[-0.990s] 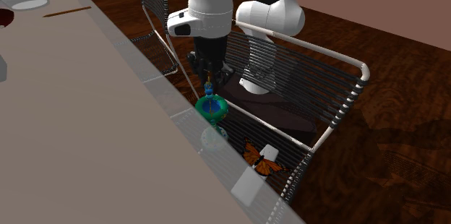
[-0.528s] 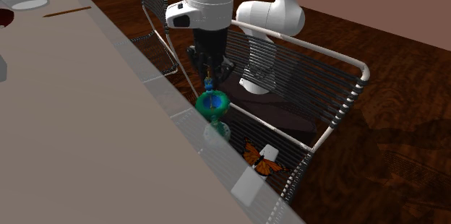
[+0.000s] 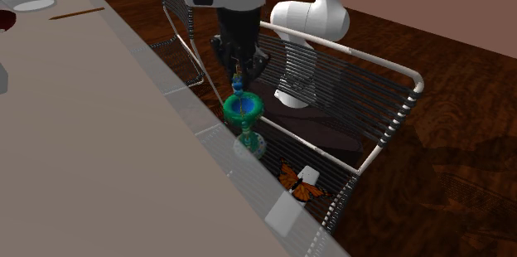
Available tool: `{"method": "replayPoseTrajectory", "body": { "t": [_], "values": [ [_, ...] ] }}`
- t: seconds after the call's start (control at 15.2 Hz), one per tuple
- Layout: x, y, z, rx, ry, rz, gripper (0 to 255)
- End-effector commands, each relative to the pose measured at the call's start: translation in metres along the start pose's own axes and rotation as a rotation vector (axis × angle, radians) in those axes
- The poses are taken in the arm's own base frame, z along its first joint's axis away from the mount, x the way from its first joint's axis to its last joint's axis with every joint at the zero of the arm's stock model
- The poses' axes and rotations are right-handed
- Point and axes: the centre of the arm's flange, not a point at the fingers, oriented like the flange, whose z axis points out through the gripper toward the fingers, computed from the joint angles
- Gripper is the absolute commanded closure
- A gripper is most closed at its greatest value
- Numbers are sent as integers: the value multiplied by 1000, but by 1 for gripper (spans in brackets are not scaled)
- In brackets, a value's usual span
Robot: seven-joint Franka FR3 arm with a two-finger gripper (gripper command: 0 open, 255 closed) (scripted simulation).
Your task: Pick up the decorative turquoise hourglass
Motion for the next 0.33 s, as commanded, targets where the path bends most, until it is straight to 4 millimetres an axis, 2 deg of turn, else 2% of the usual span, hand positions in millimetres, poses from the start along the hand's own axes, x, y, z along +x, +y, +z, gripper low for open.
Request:
{"method": "replayPoseTrajectory", "body": {
  "t": [0.0, 0.13, 0.26],
  "values": [
    [0, 0, -12, 0, 1, 0, 255],
    [1, 1, -22, 0, 1, 0, 255],
    [1, 1, -23, 0, 1, 0, 255]
  ]
}}
